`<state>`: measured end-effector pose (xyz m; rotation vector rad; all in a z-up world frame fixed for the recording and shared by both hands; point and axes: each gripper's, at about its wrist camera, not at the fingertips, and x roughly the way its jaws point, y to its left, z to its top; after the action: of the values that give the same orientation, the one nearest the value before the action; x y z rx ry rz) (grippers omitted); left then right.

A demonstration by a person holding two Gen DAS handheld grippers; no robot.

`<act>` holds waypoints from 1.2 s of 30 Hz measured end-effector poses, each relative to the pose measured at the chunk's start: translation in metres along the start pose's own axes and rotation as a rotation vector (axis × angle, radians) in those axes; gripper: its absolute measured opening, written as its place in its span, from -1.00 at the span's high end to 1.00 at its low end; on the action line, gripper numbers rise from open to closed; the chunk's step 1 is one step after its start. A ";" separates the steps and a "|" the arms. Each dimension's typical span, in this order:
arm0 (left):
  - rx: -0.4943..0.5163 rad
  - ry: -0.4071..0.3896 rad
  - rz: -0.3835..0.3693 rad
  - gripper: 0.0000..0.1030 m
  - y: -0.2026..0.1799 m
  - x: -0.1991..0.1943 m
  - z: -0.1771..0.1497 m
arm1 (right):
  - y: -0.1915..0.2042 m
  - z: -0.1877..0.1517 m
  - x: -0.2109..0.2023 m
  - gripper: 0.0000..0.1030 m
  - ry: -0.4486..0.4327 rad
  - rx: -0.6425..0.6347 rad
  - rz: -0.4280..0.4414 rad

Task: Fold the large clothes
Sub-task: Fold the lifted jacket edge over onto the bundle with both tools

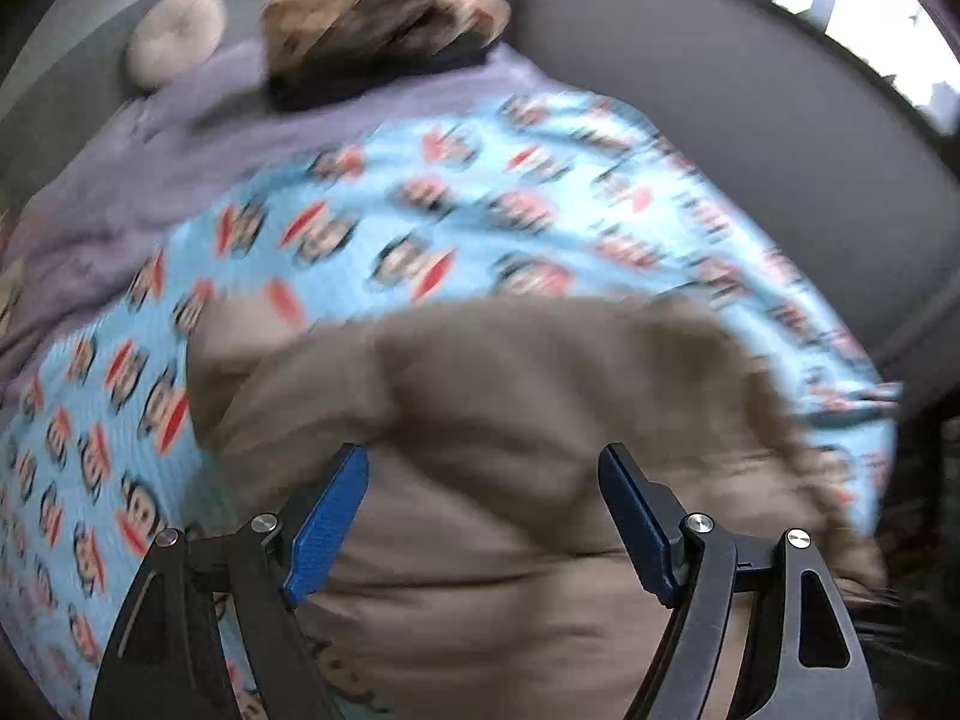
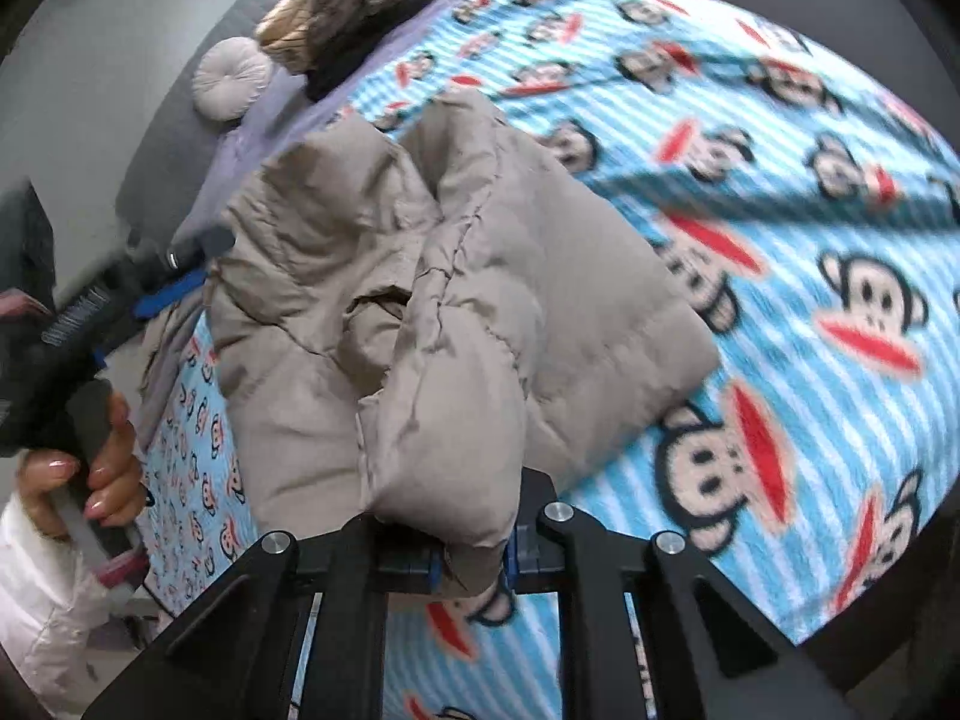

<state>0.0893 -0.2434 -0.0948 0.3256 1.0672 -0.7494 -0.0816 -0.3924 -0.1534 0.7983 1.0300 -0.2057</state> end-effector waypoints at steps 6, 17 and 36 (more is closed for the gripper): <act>0.010 -0.045 0.017 -0.54 -0.029 0.039 0.017 | -0.021 -0.006 0.004 0.70 0.008 0.040 -0.015; 0.024 0.025 0.049 -0.54 -0.069 0.105 0.039 | -0.089 0.030 0.029 0.62 0.058 0.187 0.010; -0.002 0.071 0.107 -0.57 -0.065 0.095 0.038 | -0.026 0.084 0.030 0.56 0.131 -0.257 -0.080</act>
<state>0.0956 -0.3498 -0.1534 0.4063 1.1081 -0.6448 -0.0215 -0.4614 -0.1680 0.5431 1.1859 -0.0869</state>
